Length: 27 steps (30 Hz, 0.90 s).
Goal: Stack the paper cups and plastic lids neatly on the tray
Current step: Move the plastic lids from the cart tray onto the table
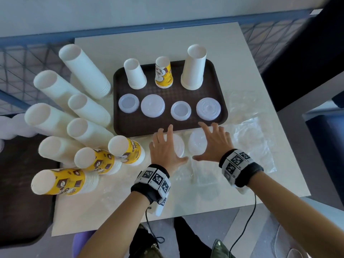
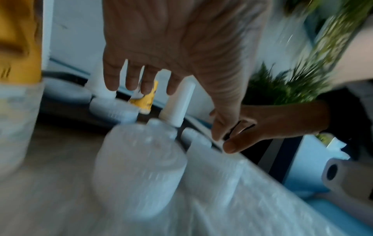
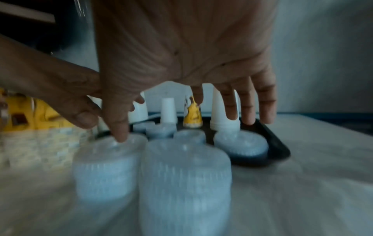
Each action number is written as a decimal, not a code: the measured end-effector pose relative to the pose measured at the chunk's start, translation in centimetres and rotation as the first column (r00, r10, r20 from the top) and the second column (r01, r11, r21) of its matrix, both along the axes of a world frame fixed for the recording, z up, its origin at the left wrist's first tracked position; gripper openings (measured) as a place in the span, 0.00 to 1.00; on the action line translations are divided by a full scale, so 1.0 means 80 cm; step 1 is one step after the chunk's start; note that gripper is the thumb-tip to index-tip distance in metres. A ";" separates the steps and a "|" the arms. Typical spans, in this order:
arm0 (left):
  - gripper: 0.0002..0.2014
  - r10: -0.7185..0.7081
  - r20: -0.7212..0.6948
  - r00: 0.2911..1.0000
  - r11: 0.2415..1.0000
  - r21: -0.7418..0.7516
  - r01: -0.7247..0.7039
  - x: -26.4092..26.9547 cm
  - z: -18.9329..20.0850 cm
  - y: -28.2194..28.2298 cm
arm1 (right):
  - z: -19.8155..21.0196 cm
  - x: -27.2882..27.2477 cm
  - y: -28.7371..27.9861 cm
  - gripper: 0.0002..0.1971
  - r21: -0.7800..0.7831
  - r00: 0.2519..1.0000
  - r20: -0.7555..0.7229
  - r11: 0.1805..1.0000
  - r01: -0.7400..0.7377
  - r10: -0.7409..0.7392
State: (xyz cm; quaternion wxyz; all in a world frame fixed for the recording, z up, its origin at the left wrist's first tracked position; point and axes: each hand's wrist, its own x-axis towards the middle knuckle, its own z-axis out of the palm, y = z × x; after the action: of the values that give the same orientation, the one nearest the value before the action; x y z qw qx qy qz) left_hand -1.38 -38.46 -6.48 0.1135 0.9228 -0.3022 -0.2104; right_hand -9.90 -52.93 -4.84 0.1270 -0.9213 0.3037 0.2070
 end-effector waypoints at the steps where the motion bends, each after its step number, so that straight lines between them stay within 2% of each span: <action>1: 0.52 -0.016 0.010 1.000 0.999 -0.049 0.017 0.000 0.013 0.004 | 0.014 -0.002 -0.001 0.57 -0.004 0.999 0.037 1.000 0.019 -0.019; 4: 0.38 -0.050 0.060 0.997 0.967 -0.247 0.064 0.009 0.064 0.022 | 0.066 0.003 0.002 0.46 -0.010 0.977 0.211 1.000 0.018 -0.015; 8: 0.26 0.012 0.144 0.989 0.887 -0.459 0.056 0.043 0.136 0.063 | 0.145 0.053 0.038 0.29 0.009 0.869 0.487 0.994 -0.107 0.090; 13: 0.22 0.164 0.185 0.969 0.828 -0.560 -0.033 0.106 0.204 0.157 | 0.222 0.141 0.140 0.26 0.031 0.765 0.601 0.949 -0.313 0.233; 16: 0.22 0.246 0.108 0.963 0.796 -0.589 -0.137 0.151 0.225 0.236 | 0.251 0.190 0.218 0.22 0.141 0.770 0.597 0.915 -0.377 0.225; 19: 0.23 0.299 0.097 0.949 0.820 -0.535 -0.203 0.199 0.240 0.324 | 0.267 0.233 0.306 0.18 0.319 0.779 0.602 0.840 -0.438 0.177; 23: 0.21 0.370 0.074 0.926 0.866 -0.389 -0.315 0.274 0.219 0.441 | 0.258 0.296 0.420 0.18 0.454 0.806 0.564 0.749 -0.483 0.178; 25: 0.21 0.393 0.078 0.916 0.880 -0.320 -0.350 0.306 0.200 0.488 | 0.238 0.334 0.469 0.19 0.489 0.836 0.514 0.735 -0.471 0.193; 27: 0.20 0.413 0.077 0.908 0.886 -0.264 -0.381 0.333 0.175 0.524 | 0.209 0.372 0.507 0.20 0.470 0.860 0.457 0.759 -0.451 0.228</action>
State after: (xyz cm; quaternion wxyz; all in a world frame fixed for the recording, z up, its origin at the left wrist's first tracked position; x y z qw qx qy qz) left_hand 25.22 3.48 7.54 0.2463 0.9558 -0.1371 -0.0830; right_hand 19.84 -12.38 11.89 0.4067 -0.9042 0.0239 0.1279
